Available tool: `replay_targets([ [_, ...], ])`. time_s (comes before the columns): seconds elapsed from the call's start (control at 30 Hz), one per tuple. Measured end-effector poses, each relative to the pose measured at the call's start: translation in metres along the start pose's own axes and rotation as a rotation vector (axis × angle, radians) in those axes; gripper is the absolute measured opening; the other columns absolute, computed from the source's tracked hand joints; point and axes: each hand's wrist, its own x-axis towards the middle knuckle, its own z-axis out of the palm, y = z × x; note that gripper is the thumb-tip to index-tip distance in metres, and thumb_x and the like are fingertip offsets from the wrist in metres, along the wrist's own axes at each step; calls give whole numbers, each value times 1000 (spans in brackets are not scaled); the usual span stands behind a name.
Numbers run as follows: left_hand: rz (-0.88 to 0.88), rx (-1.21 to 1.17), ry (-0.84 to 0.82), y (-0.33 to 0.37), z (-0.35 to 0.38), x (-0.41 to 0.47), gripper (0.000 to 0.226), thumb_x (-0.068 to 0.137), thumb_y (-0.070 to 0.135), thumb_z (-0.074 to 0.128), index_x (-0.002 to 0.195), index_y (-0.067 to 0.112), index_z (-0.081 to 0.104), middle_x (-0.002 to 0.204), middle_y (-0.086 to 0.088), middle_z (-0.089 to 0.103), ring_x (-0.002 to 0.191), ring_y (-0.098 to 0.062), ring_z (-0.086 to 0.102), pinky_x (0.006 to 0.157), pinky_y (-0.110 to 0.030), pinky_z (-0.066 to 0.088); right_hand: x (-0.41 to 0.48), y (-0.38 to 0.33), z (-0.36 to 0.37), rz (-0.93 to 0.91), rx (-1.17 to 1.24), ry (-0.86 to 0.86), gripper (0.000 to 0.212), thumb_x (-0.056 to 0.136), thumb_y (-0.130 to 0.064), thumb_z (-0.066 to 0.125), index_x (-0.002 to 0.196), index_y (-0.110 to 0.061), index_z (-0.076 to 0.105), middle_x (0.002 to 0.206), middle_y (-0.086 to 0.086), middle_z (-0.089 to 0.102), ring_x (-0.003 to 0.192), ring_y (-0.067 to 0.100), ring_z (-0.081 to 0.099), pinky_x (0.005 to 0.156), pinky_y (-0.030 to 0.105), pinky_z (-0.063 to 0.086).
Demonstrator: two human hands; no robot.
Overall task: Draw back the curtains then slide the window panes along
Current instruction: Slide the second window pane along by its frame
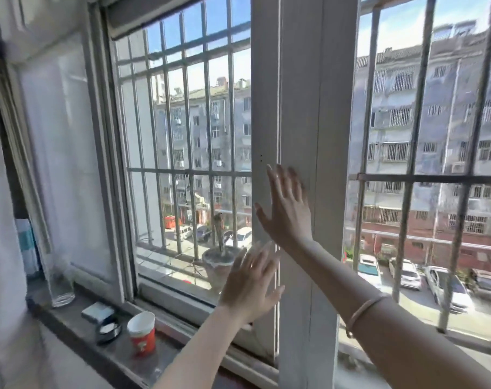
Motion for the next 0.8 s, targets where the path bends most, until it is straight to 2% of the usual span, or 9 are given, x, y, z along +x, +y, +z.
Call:
replay_targets([
  [0.07,82,42,-6,-15,16,8,58,79,49,54,127,17,48,134,-5,54,125,-23,49,102,-45,43,6,-1,17,-30,-10,57,74,92,-38,41,142,-23,-11,153,0,-13,142,22,-12,110,34,-14],
  [0.13,160,58,12,-30,31,15,63,78,46,60,131,17,40,137,-5,50,128,-23,45,107,-44,37,12,-3,31,-66,-19,86,74,92,-35,41,137,-26,-18,146,-2,-20,140,20,-16,108,33,-20],
  [0.2,242,163,87,-42,45,20,68,69,46,67,125,18,41,128,-2,59,122,-20,52,107,-40,33,20,-4,45,-100,-44,109,74,92,-32,42,134,-26,-18,147,-2,-18,136,19,-22,107,31,-24],
  [0.27,337,199,177,-53,54,24,64,70,44,61,124,16,40,127,-3,58,122,-22,46,108,-39,25,27,-5,55,-118,-73,125,74,90,-30,45,135,-26,-15,148,-2,-13,134,18,-22,107,30,-25],
  [0.37,383,245,271,-71,67,37,56,73,41,50,122,16,40,123,-2,62,119,-22,52,109,-40,14,37,-9,72,-97,-83,158,75,87,-27,52,140,-23,-2,150,1,-3,138,21,-10,112,36,-11],
  [0.5,446,223,290,-86,81,56,65,66,45,64,123,19,46,124,-1,62,117,-21,56,108,-42,15,50,-4,90,28,-154,208,70,84,-27,55,143,-18,18,153,8,15,141,29,6,112,41,-2],
  [0.63,533,217,374,-100,93,71,63,63,48,65,120,21,54,125,2,62,119,-20,54,109,-45,14,62,2,102,136,-187,242,75,85,-23,53,143,-19,6,149,2,-8,137,22,-11,114,38,-4],
  [0.7,559,176,363,-102,98,76,58,62,48,66,114,24,59,122,3,64,118,-19,55,109,-47,10,68,2,102,181,-149,266,79,86,-22,52,141,-22,-5,147,-1,-16,137,21,-14,117,38,5],
  [0.8,593,177,367,-107,107,83,51,66,50,61,113,30,59,125,6,62,121,-17,52,109,-51,10,73,-2,105,200,-89,347,76,90,-24,48,141,-16,-7,147,-2,-15,141,18,-3,103,16,18],
])
